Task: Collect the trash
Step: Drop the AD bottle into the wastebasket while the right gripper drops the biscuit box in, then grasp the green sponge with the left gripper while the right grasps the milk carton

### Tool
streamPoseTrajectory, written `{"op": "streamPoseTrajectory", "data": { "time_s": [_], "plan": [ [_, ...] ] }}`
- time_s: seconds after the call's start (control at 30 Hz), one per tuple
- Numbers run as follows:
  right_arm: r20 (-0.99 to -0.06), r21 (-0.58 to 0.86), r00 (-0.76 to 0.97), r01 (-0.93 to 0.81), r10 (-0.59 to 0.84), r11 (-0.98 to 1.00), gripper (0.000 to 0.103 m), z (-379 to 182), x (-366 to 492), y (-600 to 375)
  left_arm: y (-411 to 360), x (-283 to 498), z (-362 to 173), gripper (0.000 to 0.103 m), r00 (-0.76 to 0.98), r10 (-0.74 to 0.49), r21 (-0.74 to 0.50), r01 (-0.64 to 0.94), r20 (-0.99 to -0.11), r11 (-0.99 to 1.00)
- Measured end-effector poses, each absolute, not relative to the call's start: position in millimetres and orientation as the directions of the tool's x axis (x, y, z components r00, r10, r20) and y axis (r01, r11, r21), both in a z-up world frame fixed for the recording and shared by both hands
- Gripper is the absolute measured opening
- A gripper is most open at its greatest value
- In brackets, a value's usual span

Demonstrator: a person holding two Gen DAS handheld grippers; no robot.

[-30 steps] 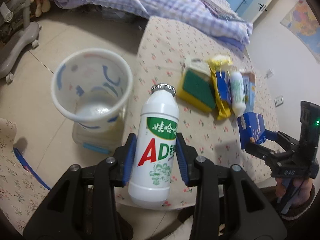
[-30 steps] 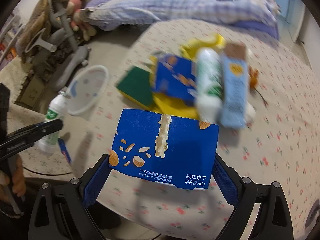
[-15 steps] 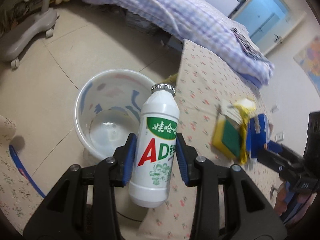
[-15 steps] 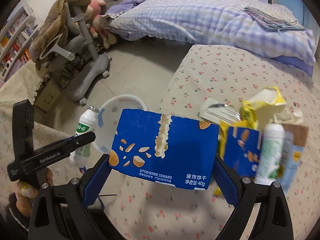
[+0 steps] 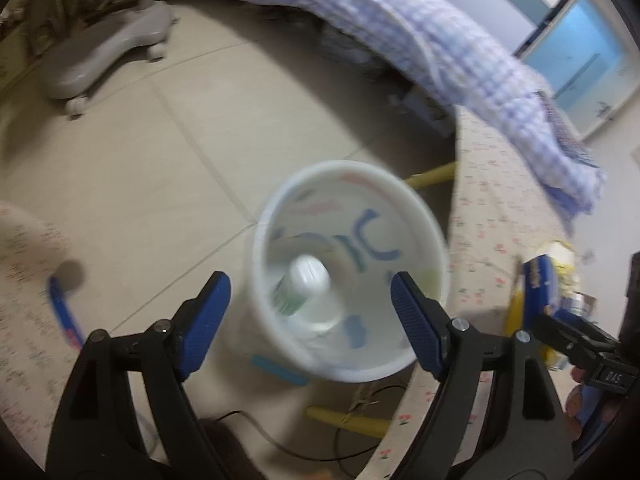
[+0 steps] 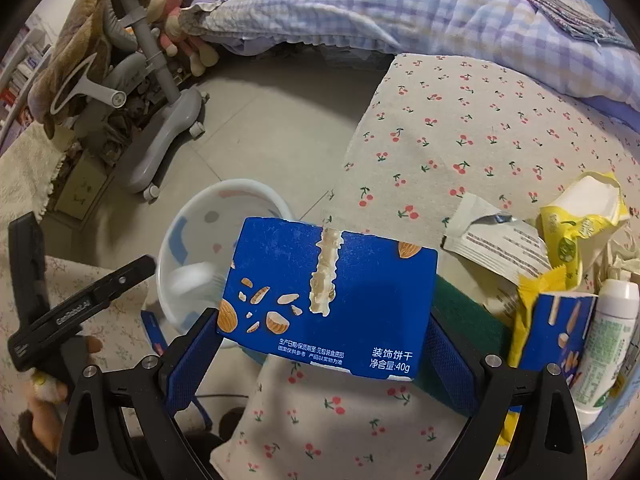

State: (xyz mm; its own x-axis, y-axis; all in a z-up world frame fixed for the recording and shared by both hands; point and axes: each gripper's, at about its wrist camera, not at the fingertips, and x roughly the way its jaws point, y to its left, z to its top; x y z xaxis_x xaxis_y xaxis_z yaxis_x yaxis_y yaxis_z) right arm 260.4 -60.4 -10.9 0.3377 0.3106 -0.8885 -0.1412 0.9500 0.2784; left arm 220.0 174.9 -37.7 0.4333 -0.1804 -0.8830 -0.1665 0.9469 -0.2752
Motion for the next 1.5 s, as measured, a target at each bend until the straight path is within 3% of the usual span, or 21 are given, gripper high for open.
{"op": "streamPoseTrajectory", "data": {
  "time_s": [0.07, 0.57, 1.0, 1.5],
  "plan": [
    [-0.888, 0.28, 0.338, -0.139, 0.311, 0.95, 0.098, -12, 263, -58, 177, 216, -37, 0.095, 0.399, -0.107, -0.199, -0.197, -0.911, 0.96],
    [-0.876, 0.309, 0.331, -0.175, 0.351, 0.935, 0.099, -23, 275, -20, 198, 193, -23, 0.098, 0.376, 0.044, -0.049, -0.234, -0.925, 0.971],
    [-0.84, 0.323, 0.398, -0.18, 0.369, 0.929, 0.103, 2, 262, -40, 186, 183, -19, 0.099, 0.396, 0.003, -0.089, -0.214, -0.918, 0.973],
    [-0.829, 0.174, 0.506, -0.17, 0.237, 0.97, 0.103, 37, 202, -128, 147, 167, -13, 0.099, 0.415, -0.045, -0.109, -0.131, -0.908, 0.985]
  ]
}}
